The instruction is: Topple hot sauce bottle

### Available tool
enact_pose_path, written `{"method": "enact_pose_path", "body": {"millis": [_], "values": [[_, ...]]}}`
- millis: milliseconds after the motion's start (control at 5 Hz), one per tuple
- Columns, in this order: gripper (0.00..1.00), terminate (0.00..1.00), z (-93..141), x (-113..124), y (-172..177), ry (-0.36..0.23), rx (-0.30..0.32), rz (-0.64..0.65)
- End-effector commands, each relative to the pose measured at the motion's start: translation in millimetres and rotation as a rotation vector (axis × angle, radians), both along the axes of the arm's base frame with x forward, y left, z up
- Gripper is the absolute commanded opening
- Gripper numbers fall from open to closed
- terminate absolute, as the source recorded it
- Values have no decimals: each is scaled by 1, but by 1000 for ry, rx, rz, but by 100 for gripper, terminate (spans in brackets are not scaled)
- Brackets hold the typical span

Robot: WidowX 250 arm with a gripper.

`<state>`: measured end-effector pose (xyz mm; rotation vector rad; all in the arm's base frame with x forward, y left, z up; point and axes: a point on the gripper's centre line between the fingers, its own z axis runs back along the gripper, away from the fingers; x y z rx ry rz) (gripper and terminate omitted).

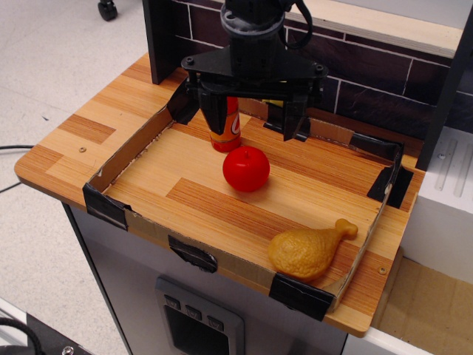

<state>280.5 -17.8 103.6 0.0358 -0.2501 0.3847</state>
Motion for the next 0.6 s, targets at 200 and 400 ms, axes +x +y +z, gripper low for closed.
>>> {"method": "enact_pose_path", "body": {"millis": [200, 400], "values": [[100, 0, 5, 9, 23, 42, 6, -114], [100, 0, 14, 17, 40, 94, -5, -171]]}}
